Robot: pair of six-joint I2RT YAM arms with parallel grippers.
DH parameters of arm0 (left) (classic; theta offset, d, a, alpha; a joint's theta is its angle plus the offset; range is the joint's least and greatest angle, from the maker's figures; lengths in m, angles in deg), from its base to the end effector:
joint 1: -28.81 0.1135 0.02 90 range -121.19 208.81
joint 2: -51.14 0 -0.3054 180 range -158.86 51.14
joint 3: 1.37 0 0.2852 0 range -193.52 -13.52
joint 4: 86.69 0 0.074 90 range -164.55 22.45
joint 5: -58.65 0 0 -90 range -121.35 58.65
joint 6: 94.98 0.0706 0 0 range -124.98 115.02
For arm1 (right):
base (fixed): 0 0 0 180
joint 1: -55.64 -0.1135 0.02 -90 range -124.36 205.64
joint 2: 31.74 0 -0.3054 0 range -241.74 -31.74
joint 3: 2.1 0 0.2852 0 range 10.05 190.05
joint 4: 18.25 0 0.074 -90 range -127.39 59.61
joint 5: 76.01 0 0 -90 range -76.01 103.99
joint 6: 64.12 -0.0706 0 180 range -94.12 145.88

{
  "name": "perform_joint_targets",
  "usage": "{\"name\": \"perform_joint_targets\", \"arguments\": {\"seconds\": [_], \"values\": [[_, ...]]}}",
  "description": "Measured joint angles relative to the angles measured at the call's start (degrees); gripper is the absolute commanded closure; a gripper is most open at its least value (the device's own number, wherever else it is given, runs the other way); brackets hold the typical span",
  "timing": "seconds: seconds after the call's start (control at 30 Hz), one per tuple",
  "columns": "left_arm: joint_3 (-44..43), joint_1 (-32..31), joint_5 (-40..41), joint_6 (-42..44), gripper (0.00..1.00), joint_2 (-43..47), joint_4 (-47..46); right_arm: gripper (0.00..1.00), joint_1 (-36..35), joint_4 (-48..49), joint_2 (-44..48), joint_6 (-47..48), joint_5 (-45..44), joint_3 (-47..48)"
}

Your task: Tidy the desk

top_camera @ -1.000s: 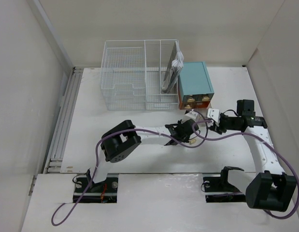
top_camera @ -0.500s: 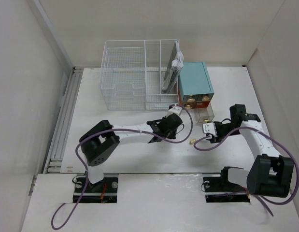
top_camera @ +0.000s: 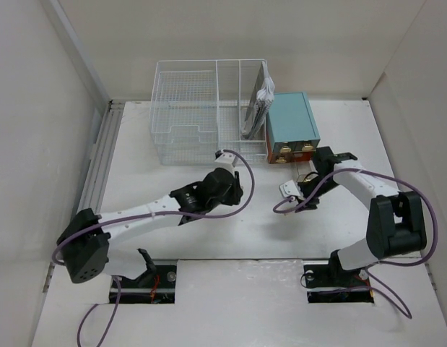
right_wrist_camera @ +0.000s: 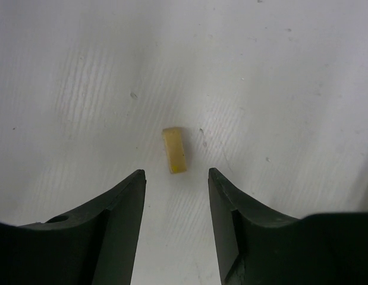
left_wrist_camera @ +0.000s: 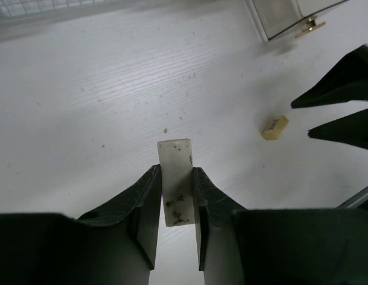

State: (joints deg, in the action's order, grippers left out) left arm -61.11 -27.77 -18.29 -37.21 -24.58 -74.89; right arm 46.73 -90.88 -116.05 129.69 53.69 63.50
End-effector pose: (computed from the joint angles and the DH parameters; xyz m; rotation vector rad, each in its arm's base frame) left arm 0.2034 -0.2793 0.2644 0.3036 2.1009 -0.7210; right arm 0.2468 0.0843 0.1976 -2.1340 1.4330 0.6497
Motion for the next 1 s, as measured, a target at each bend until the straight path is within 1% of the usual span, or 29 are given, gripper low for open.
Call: {"name": "perform_joint_targets", "arguments": {"seconds": [0.27,0.37,0.5,0.67,0.83,0.87,0.97,1.0], "values": [[1.3,0.6,1.1,-0.7,1.0,7.2,0.9,0.5,-7.9,2.7,-2.5,-8.2,-5.3,0.4],[2.3,1.2,1.6,-0.9,1.0,9.3,1.6,0.52,-10.2,5.1,-2.6,-12.5,-7.7,0.3],[3.0,1.9,2.5,-0.9,1.0,12.0,3.0,0.53,-13.2,8.9,-2.7,-18.5,-11.8,-0.2],[3.0,2.3,3.2,-0.9,1.0,14.1,4.4,0.53,-15.1,12.5,-2.7,-23.7,-15.6,-1.4],[3.3,2.9,3.7,-1.0,1.0,15.8,5.4,0.53,-15.4,14.7,-2.7,-25.9,-18.9,-3.7],[3.4,3.0,3.7,-1.0,1.0,16.0,5.6,0.54,-15.5,14.9,-2.7,-26.2,-19.5,-4.0],[3.4,3.1,3.7,-1.0,1.0,16.3,5.8,0.67,-15.5,15.6,-2.7,-27.1,-20.7,-5.0],[3.4,3.1,3.7,-1.0,1.0,16.3,5.9,0.81,-15.5,15.8,-2.7,-27.4,-21.0,-5.2]]}}
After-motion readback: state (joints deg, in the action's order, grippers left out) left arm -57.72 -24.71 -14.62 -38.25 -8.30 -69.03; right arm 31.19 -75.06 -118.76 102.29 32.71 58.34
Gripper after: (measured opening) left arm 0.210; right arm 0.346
